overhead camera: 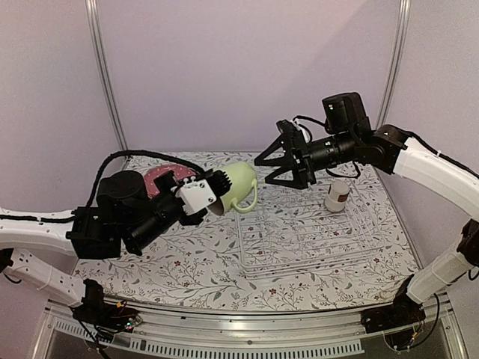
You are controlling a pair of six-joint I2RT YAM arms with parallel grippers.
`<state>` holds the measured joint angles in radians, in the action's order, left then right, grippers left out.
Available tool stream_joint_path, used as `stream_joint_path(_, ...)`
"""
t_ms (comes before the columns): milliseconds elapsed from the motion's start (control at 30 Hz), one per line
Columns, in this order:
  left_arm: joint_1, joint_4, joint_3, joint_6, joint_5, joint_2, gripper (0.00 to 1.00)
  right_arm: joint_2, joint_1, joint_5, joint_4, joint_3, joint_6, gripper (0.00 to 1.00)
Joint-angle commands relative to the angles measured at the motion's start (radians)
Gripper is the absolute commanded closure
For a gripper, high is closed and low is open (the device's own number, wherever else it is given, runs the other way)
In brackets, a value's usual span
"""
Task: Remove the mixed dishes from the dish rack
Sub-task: Place the cup at the center of the board.
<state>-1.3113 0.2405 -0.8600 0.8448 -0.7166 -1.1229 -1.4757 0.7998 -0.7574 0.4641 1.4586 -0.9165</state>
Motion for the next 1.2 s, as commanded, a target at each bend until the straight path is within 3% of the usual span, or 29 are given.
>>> stream_joint_path(0, 0.017, -0.123, -0.093, -0.185, -0.047, 0.041, 1.00, 0.096, -0.088, 0.102, 0.056, -0.031, 0.043, 0.23)
stream_joint_path(100, 0.057, -0.252, -0.144, -0.311, -0.094, 0.045, 1.00, 0.139, -0.142, 0.148, 0.084, -0.054, 0.068, 0.20)
stream_joint_path(167, 0.102, -0.392, -0.203, -0.442, -0.112, 0.037, 1.00, 0.170, -0.179, 0.176, 0.104, -0.067, 0.086, 0.08)
stream_joint_path(233, 0.157, -0.545, -0.273, -0.584, -0.098, 0.024, 1.00, 0.190, -0.199, 0.206, 0.136, -0.072, 0.109, 0.06)
stream_joint_path(433, 0.405, -1.014, -0.515, -1.086, 0.120, -0.055, 1.00, 0.211, -0.209, 0.332, 0.268, -0.039, 0.220, 0.03)
stream_joint_path(667, 0.507, -1.214, -0.576, -1.449, 0.182, -0.092, 1.00, 0.232, -0.210, 0.609, 0.430, -0.022, 0.367, 0.01)
stream_joint_path(933, 0.619, -1.448, -0.651, -1.687, 0.255, -0.253, 1.00, 0.286, -0.210, 0.850, 0.503, -0.051, 0.466, 0.01)
stream_joint_path(1167, 0.746, -1.453, -0.595, -1.751, 0.423, -0.341, 1.00, 0.304, -0.210, 0.876, 0.508, -0.099, 0.490, 0.01)
